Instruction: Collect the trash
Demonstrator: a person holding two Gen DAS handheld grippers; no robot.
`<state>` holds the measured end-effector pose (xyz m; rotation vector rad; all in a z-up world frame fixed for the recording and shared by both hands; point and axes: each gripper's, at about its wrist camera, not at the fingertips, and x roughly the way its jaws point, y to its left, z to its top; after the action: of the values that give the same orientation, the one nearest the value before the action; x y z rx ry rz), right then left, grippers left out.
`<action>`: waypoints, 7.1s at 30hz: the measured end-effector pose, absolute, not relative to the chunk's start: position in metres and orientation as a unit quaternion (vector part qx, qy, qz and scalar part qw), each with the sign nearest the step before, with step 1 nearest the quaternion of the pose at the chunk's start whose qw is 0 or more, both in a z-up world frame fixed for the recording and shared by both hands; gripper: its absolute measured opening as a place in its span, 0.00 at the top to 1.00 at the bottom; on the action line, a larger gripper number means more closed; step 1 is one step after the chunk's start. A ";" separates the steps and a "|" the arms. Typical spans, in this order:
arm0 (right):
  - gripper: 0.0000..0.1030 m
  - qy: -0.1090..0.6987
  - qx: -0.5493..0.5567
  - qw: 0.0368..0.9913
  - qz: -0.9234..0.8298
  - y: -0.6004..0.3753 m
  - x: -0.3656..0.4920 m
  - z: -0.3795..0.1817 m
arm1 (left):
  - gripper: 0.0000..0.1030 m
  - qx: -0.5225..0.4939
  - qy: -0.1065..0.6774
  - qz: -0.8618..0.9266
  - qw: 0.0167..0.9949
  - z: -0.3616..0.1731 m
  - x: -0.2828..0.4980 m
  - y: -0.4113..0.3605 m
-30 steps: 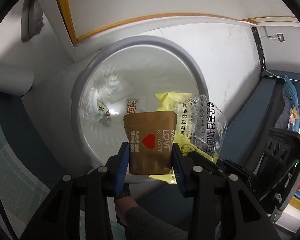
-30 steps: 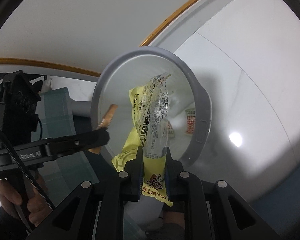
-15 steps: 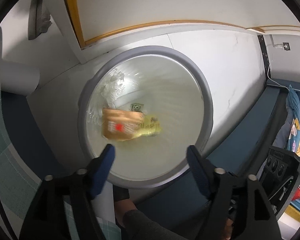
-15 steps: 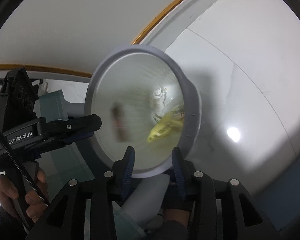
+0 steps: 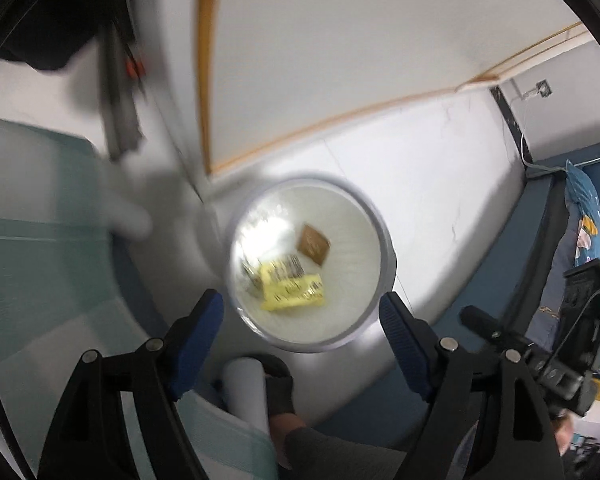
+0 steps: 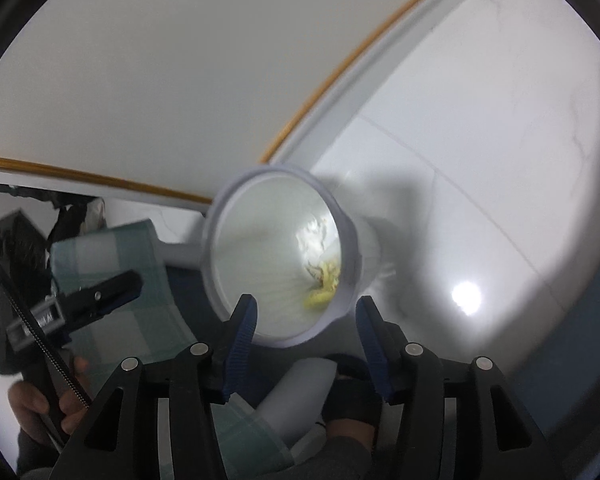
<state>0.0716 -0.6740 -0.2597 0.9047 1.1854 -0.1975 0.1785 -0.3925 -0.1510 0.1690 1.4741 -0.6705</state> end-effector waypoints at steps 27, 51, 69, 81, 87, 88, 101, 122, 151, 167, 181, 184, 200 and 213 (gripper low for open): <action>0.31 0.323 0.247 0.909 0.090 -0.479 0.067 0.021 | 0.17 -0.055 0.361 -0.117 0.924 0.055 0.111 -0.117; 0.22 0.380 0.111 0.896 0.201 -0.266 0.084 -0.033 | 0.11 -0.100 0.362 -0.043 0.926 0.005 0.083 0.007; 0.22 0.481 0.069 0.851 0.200 -0.207 0.135 -0.090 | 0.11 -0.177 0.414 -0.009 0.893 -0.028 0.094 0.075; 0.28 0.516 -0.006 0.840 0.167 -0.175 0.222 -0.111 | 0.11 -0.179 0.432 0.001 0.884 -0.038 0.093 0.094; 0.41 0.534 -0.009 0.832 0.147 -0.164 0.271 -0.130 | 0.11 -0.180 0.444 0.007 0.878 -0.045 0.099 0.103; 0.42 0.535 -0.007 0.831 0.150 -0.162 0.278 -0.132 | 0.11 -0.179 0.446 0.008 0.877 -0.045 0.100 0.104; 0.65 0.537 -0.048 0.830 0.145 -0.142 0.302 -0.148 | 0.11 -0.182 0.458 0.014 0.870 -0.052 0.102 0.119; 0.66 0.527 -0.036 0.829 0.184 -0.180 0.218 -0.123 | 0.11 -0.166 0.475 0.003 0.864 -0.056 0.107 0.101; 0.66 0.519 -0.050 0.830 0.197 -0.225 0.079 -0.151 | 0.11 -0.102 0.518 0.018 0.849 -0.068 0.115 0.051; 0.65 0.534 0.032 0.818 0.212 -0.243 0.092 -0.152 | 0.11 -0.140 0.551 0.033 0.822 -0.102 0.161 0.044; 0.65 0.534 0.037 0.816 0.219 -0.248 0.095 -0.152 | 0.39 -0.040 0.571 0.052 0.818 -0.112 0.163 0.021; 0.65 0.531 0.036 0.817 0.222 -0.248 0.093 -0.150 | 0.55 -0.036 0.567 0.048 0.822 -0.109 0.160 0.020; 0.65 0.516 0.037 0.829 0.214 -0.252 0.086 -0.142 | 0.95 -0.037 0.530 0.045 0.846 -0.100 0.149 0.021; 0.65 0.498 0.038 0.839 0.216 -0.245 0.075 -0.127 | 0.95 -0.058 0.478 0.013 0.877 -0.065 0.114 0.023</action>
<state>0.0746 -0.2447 -0.1270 0.0810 1.0542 0.4571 0.1139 0.0234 -0.0649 -0.1209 0.9967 0.0269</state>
